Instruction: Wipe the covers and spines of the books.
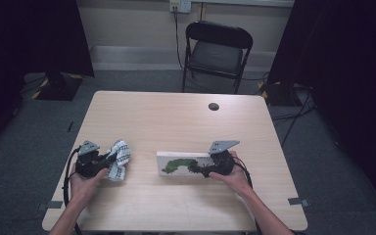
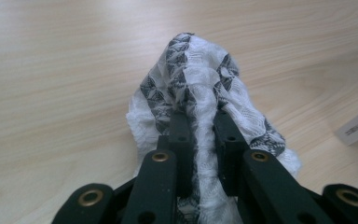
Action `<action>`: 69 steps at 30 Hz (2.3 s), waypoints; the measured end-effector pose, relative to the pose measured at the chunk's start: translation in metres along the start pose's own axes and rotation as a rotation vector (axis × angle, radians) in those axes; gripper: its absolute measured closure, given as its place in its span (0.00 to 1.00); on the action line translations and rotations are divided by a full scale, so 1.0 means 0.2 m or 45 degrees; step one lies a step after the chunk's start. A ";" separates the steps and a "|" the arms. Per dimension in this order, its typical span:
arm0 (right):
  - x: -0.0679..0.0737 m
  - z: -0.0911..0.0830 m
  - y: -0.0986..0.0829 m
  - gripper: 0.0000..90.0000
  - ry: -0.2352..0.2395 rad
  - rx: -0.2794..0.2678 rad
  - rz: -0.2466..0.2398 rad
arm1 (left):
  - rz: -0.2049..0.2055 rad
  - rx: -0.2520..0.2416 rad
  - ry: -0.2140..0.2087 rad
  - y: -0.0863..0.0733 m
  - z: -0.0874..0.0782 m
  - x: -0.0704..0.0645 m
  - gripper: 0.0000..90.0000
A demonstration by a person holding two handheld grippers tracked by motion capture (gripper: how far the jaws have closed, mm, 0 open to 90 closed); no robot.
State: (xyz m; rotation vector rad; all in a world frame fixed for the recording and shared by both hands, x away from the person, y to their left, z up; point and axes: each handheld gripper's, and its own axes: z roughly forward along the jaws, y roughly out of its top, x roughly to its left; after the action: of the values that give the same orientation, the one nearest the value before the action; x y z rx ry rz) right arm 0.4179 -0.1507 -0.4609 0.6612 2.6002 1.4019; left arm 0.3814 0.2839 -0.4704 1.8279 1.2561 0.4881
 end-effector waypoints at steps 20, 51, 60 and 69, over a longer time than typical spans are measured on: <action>0.00 0.00 0.00 0.54 0.002 0.000 0.000 | 0.030 0.064 0.034 0.00 0.04 -0.01 0.37; 0.00 -0.07 -0.01 0.57 -0.024 -0.007 0.016 | 0.368 0.059 -0.450 0.20 0.21 -0.57 0.45; 0.00 -0.11 -0.02 0.59 -0.036 0.015 0.028 | 0.430 0.078 -0.429 0.16 0.27 -0.63 0.50; -0.01 -0.13 -0.05 0.66 -0.059 0.042 0.022 | 0.488 0.086 -0.393 0.15 0.28 -0.66 0.59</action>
State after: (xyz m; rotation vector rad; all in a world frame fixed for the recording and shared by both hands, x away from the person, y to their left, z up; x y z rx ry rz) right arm 0.4090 -0.1764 -0.4536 0.7139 2.5930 1.3350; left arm 0.3824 0.1372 -0.4589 2.1176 0.7247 0.3516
